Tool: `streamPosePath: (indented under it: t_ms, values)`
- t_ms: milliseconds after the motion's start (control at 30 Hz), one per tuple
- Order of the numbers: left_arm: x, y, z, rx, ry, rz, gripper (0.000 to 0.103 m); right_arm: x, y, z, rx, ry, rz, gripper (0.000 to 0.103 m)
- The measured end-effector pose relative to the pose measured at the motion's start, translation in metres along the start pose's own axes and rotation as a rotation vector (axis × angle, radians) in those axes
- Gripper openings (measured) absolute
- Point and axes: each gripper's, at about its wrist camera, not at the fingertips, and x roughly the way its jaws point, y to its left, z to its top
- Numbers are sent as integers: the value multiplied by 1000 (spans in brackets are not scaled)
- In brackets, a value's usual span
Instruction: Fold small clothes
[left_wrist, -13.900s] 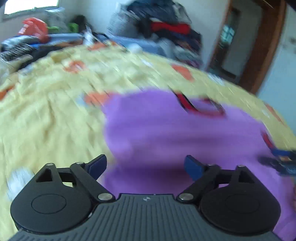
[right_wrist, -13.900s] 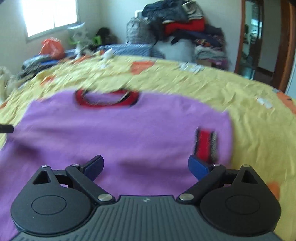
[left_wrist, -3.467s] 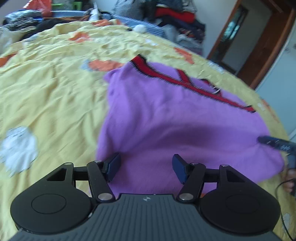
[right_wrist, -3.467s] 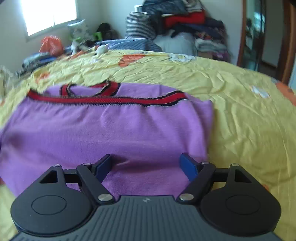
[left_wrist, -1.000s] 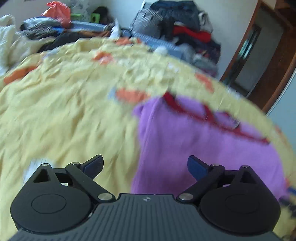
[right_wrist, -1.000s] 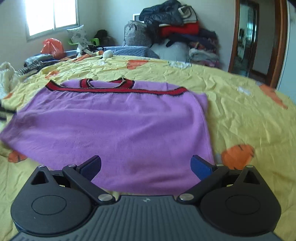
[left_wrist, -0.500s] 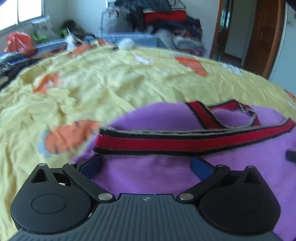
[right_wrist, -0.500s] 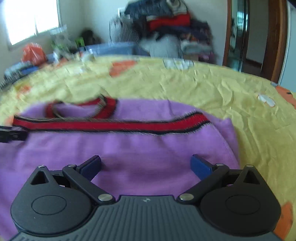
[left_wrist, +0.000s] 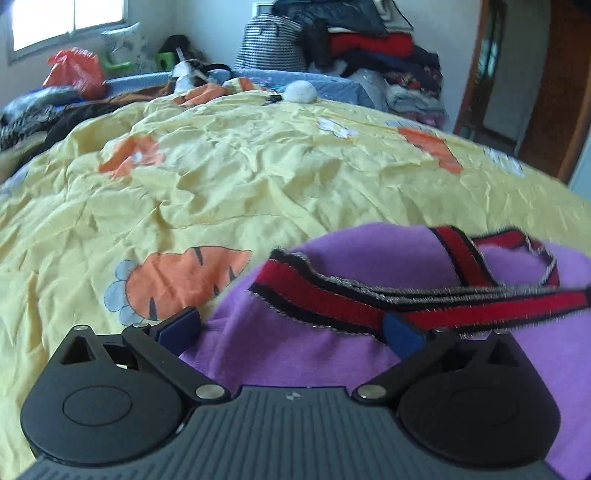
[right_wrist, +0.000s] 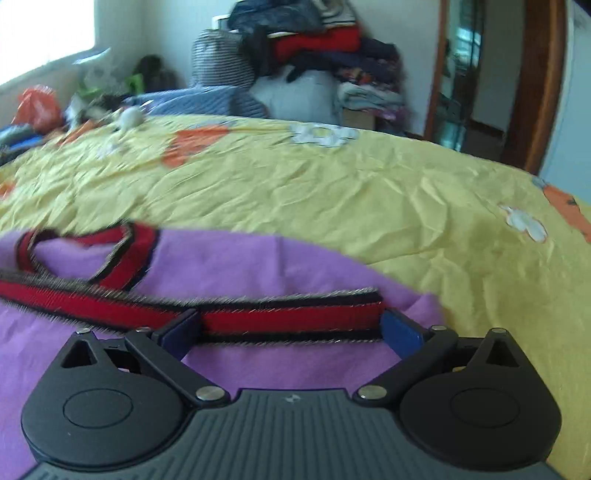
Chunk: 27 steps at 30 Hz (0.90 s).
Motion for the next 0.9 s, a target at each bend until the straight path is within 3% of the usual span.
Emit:
streamPosePath:
  t_ms: [67, 133, 200, 300, 367, 400, 567, 667, 767, 900]
  values:
    - [0, -2, 1, 11, 0, 9, 103, 1, -12, 1, 50, 5, -89, 103]
    - [-1, -3, 2, 2, 13, 12, 103, -7, -16, 1, 103, 24, -82, 103]
    - [-7, -4, 4, -11, 21, 1, 103, -21, -5, -3, 74, 0, -131, 103]
    - [-20, -10, -4, 14, -14, -19, 103, -34, 11, -13, 53, -11, -30, 103]
    - [-19, -10, -16, 46, -30, 14, 103, -28, 22, -24, -20, 0, -60, 103]
    - [-20, -6, -21, 40, -47, 1, 103, -30, 19, -29, -15, -27, -50, 103]
    - [-23, 11, -15, -47, -31, 48, 103, -36, -7, -27, 78, 2, -49, 103]
    - [-50, 5, -22, -31, -25, -27, 103, -62, -6, -33, 95, -19, -49, 103]
    - [-81, -16, -44, 51, -32, -71, 103, -80, 5, -52, 55, 7, 10, 103]
    - [-91, -33, -75, 142, -8, -34, 103, -94, 15, -78, -52, -21, -34, 103]
